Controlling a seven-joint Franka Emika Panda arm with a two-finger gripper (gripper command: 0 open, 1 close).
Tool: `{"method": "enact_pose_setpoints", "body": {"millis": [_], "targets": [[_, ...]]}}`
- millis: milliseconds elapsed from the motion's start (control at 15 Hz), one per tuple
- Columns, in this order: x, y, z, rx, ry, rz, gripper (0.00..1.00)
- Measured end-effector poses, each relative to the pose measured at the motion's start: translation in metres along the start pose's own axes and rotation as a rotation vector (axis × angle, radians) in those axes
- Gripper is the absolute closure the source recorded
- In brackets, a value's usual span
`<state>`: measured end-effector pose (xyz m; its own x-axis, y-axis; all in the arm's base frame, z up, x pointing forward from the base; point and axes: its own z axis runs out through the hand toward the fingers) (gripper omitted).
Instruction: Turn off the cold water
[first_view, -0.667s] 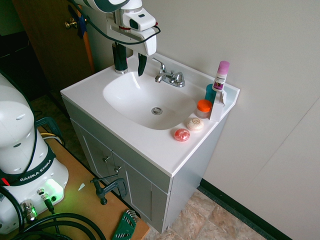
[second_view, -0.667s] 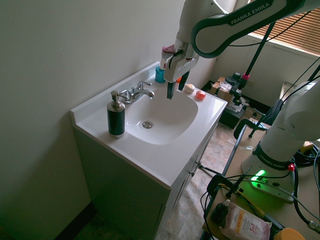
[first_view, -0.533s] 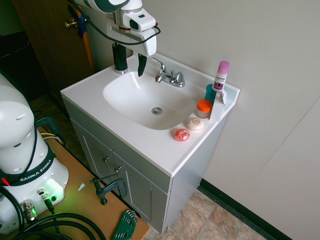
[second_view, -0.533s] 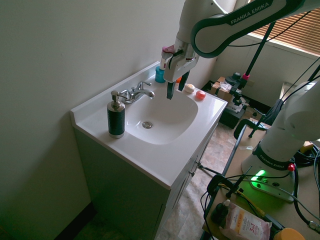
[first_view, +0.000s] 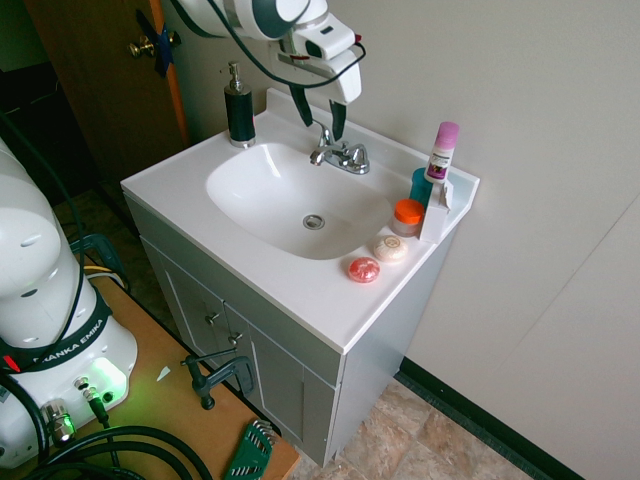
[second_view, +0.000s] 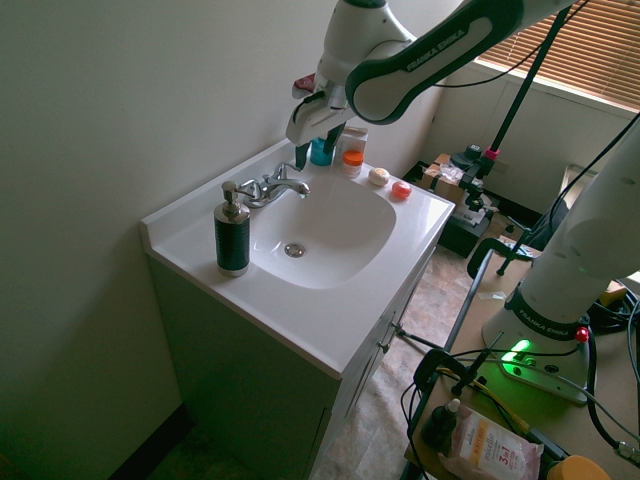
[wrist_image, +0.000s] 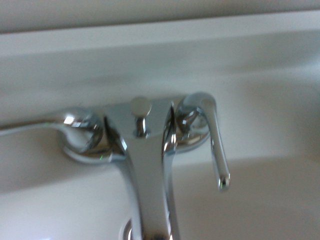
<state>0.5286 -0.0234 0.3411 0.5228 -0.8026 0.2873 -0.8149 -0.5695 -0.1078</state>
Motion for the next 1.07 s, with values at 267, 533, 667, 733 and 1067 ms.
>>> {"method": "enact_pose_setpoints", "body": {"millis": [267, 533, 667, 733, 1067], "targets": [[0.023, -0.005, 0.05, -0.038, 0.037, 0.008, 0.0], [0.038, 0.01, 0.086, -0.066, 0.058, 0.014, 0.0], [0.046, 0.017, 0.094, -0.075, 0.072, 0.024, 0.0], [0.054, 0.02, 0.093, -0.075, 0.081, 0.035, 0.0], [0.078, -0.002, 0.088, -0.056, 0.127, 0.031, 0.0]]}}
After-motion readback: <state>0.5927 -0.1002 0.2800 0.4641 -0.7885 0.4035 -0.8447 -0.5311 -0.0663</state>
